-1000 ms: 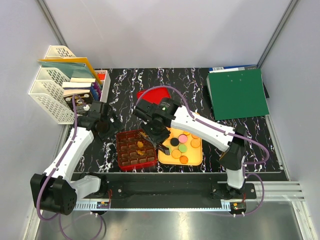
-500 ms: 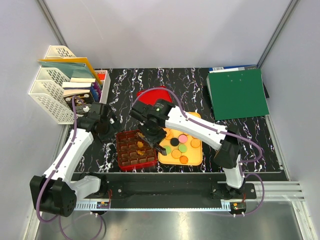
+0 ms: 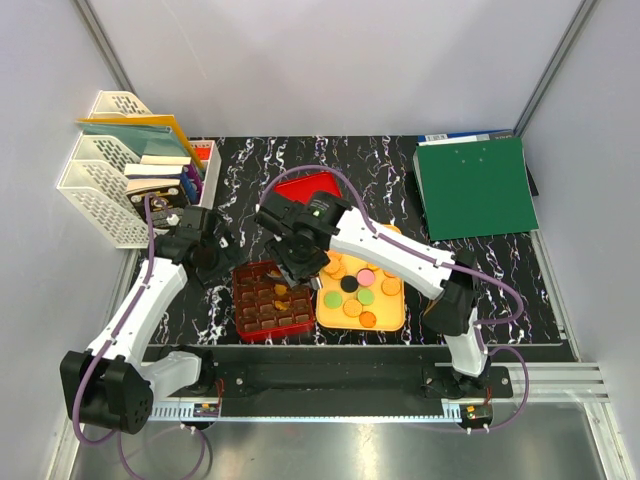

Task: Pack the cookies

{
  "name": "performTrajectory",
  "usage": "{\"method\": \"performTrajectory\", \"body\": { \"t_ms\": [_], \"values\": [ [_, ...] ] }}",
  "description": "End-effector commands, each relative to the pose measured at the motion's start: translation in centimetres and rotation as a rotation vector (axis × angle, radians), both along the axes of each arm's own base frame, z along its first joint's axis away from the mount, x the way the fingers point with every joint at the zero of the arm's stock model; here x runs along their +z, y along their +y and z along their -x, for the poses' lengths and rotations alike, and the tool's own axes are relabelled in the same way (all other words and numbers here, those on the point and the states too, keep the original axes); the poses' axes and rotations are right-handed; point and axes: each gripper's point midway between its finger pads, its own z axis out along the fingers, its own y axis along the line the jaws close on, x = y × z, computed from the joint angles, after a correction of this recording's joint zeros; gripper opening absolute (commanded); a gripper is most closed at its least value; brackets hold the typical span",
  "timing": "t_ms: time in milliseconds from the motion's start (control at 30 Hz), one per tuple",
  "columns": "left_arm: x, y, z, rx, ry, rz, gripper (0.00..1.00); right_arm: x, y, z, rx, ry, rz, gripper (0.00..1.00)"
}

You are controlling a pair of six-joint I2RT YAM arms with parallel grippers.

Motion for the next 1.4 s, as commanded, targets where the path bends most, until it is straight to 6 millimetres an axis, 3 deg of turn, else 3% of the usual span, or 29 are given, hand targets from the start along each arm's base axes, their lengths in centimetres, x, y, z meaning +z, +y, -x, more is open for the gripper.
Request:
{"method": "performTrajectory", "body": {
  "t_ms": [0, 67, 200, 300, 333, 400, 433, 600, 633, 867, 967, 1133, 1367],
  "values": [
    [0.6, 0.2, -0.9, 0.011, -0.035, -0.003, 0.99, 2.6, -1.5, 0.0, -0.008, -0.058, -0.003, 0.54],
    [0.6, 0.2, -0.9, 0.01, -0.035, -0.004, 0.99, 3.3, -2.3, 0.1, -0.02, -0.073, -0.002, 0.52],
    [0.6, 0.2, -1.2, 0.009, -0.032, -0.007, 0.99, 4.7, -4.7, -0.9, -0.101, -0.16, 0.009, 0.36],
    [0.6, 0.0, -1.4, 0.005, -0.026, 0.001, 0.99, 6.7, -7.6, -3.1, -0.219, -0.219, -0.012, 0.26],
    [0.6, -0.1, -1.5, 0.003, -0.026, 0.002, 0.99, 7.8, -8.6, -3.6, -0.252, -0.237, -0.038, 0.19],
    [0.6, -0.3, -1.7, 0.0, -0.021, 0.01, 0.99, 8.0, -10.3, -4.8, -0.31, -0.245, -0.041, 0.13],
    [0.7, -0.4, -1.9, 0.001, -0.026, 0.012, 0.99, 8.6, -12.1, -5.9, -0.367, -0.263, -0.045, 0.07],
    [0.4, -0.7, -2.0, -0.01, -0.016, 0.024, 0.99, 5.7, -19.5, -9.6, -0.549, -0.27, 0.091, 0.0],
    [0.3, -0.7, -1.9, -0.007, -0.01, 0.023, 0.99, 5.3, -21.9, -10.8, -0.627, -0.273, 0.119, 0.0],
    [0.1, -1.5, -1.1, -0.004, -0.011, 0.079, 0.99, -1.0, -31.1, -13.0, -0.927, -0.216, 0.175, 0.0],
    [-0.7, -2.1, -0.5, -0.003, -0.008, 0.122, 0.99, -3.6, -33.3, -13.4, -1.007, -0.164, 0.186, 0.0],
    [-1.0, -2.0, -0.4, -0.024, 0.0, 0.112, 0.99, -7.9, -34.3, -13.6, -1.023, -0.036, 0.241, 0.03],
    [-1.0, -2.1, -0.3, -0.033, -0.007, 0.114, 0.99, -11.6, -33.2, -11.6, -1.015, 0.114, 0.233, 0.42]
  ]
}}
